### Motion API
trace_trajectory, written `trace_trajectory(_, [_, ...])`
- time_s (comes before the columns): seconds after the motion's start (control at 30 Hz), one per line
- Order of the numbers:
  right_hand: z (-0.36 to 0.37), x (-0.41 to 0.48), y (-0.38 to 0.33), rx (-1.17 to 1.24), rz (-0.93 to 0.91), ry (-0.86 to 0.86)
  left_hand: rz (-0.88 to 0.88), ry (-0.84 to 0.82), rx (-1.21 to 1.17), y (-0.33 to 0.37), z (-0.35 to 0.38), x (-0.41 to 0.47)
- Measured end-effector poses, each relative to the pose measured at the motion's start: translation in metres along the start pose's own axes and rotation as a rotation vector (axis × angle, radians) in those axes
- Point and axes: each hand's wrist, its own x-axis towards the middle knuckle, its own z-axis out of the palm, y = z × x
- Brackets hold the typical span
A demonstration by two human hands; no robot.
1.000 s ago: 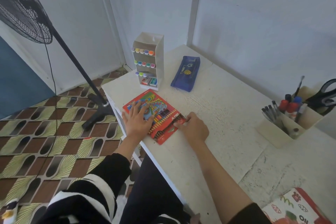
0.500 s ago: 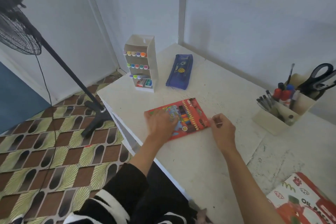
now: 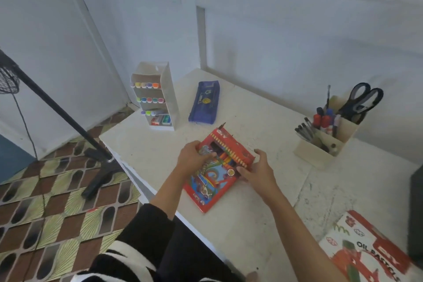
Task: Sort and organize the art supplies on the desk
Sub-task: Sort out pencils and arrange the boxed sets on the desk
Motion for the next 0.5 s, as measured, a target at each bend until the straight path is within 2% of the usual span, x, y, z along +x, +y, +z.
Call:
trace_trajectory(0.17, [-0.017, -0.004, -0.04, 0.178, -0.312, 0.121, 0.188, 0.045, -0.42, 0.041, -0.001, -0.013])
trace_trajectory(0.27, [-0.03, -0.006, -0.064, 0.119, -0.456, 0.168, 0.311, -0.028, -0.58, 0.056, 0.0, -0.02])
trace_trajectory(0.37, [-0.038, -0.011, -0.067, 0.019, -0.518, 0.159, 0.337, -0.067, -0.59, 0.058, 0.004, -0.027])
trace_trajectory(0.5, [-0.04, -0.019, -0.052, 0.009, -0.544, 0.126, 0.338, 0.006, -0.477, 0.052, 0.008, -0.032])
